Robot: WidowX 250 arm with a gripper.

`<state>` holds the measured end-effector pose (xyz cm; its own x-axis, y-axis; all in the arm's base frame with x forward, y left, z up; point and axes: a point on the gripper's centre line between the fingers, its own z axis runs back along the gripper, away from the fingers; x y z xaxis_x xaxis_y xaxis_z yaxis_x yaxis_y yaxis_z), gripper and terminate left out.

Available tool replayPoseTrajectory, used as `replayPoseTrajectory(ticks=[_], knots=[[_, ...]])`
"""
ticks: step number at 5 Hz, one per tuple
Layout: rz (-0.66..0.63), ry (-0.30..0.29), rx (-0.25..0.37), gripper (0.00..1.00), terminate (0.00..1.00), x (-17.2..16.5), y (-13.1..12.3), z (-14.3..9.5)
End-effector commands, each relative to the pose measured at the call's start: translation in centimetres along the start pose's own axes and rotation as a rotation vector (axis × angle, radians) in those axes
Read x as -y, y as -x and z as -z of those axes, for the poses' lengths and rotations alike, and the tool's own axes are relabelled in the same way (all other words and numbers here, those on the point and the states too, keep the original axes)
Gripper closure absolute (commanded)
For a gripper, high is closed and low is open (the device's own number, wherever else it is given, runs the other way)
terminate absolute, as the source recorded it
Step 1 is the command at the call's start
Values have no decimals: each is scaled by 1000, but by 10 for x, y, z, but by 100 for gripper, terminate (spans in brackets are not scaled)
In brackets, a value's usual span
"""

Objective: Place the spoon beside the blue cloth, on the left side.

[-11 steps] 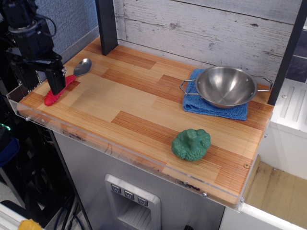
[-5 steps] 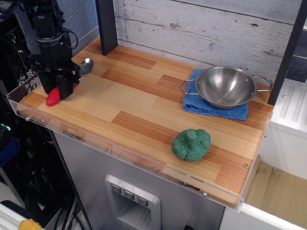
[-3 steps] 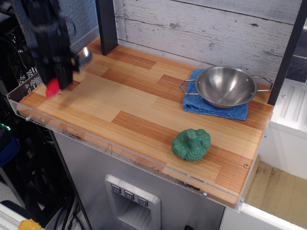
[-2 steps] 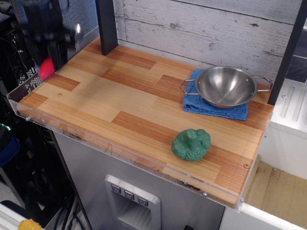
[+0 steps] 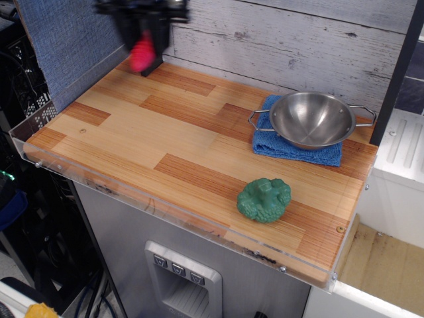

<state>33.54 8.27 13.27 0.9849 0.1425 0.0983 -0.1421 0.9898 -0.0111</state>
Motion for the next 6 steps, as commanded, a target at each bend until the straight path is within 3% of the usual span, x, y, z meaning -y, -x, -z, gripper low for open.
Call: replayPoseTrajectory(ticks=[1, 2, 3, 4, 6], knots=[[201, 18, -44, 100, 0, 64, -23, 34], [222, 10, -91, 100, 0, 61, -27, 56], [209, -7, -107, 100, 0, 45, -27, 61], [193, -19, -81, 100, 0, 37, -26, 53], [165, 4, -169, 100, 0, 41, -18, 92]])
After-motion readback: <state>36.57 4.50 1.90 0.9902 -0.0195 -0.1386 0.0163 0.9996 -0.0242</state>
